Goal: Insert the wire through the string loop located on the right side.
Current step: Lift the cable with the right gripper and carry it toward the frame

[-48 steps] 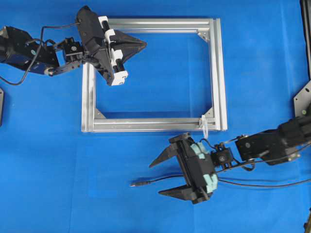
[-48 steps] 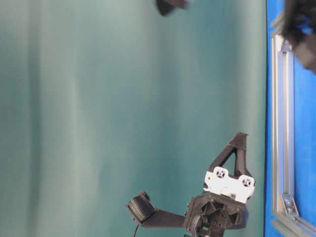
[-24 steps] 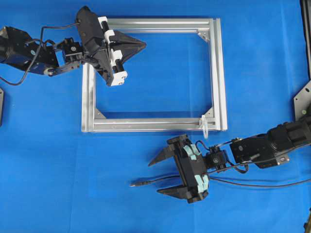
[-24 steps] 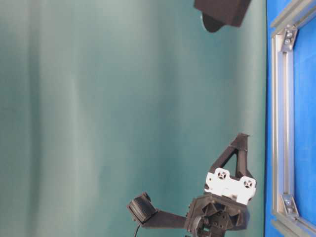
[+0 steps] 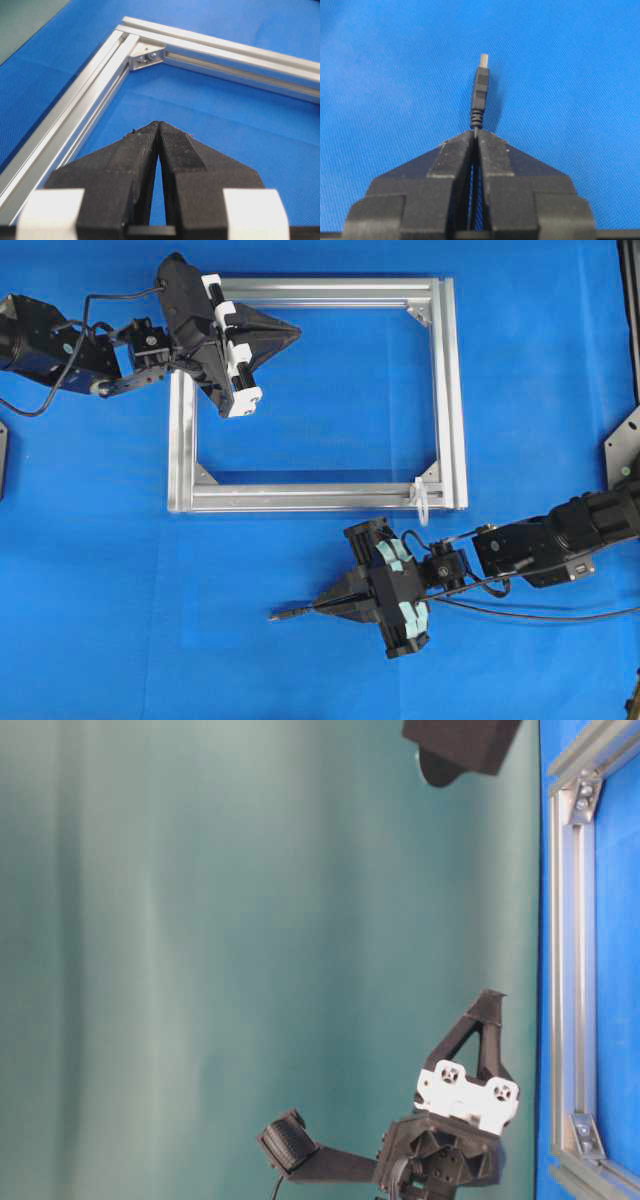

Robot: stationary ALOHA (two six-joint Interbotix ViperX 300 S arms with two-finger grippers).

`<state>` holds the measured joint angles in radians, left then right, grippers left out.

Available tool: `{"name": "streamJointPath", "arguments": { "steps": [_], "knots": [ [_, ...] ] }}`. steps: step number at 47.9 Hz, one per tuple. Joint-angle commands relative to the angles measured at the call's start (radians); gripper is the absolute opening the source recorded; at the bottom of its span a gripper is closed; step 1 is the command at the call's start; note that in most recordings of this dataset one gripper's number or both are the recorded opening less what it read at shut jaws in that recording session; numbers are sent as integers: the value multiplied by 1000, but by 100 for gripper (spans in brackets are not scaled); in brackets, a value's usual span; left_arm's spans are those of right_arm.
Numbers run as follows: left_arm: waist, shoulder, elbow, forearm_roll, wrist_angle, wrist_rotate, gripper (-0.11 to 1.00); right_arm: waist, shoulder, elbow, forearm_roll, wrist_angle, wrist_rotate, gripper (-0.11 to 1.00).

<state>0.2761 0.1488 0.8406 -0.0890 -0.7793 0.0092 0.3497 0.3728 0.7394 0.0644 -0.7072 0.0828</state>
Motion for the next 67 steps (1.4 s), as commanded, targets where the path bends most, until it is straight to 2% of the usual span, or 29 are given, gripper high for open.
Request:
{"name": "streamJointPath", "arguments": {
  "steps": [1, 26, 45, 67],
  "knots": [
    [-2, -32, -8, 3, -8, 0, 0, 2, -15, -15, -2, 3, -2, -3],
    [-3, -31, -14, 3, -8, 0, 0, 2, -77, -11, 0, 5, 5, -3],
    [-5, -31, -14, 3, -8, 0, 0, 2, -235, -20, 0, 190, 2, -3],
    [-12, -31, -12, 3, -8, 0, 0, -3, -249, -25, 0, 193, 0, -3]
  ]
}}
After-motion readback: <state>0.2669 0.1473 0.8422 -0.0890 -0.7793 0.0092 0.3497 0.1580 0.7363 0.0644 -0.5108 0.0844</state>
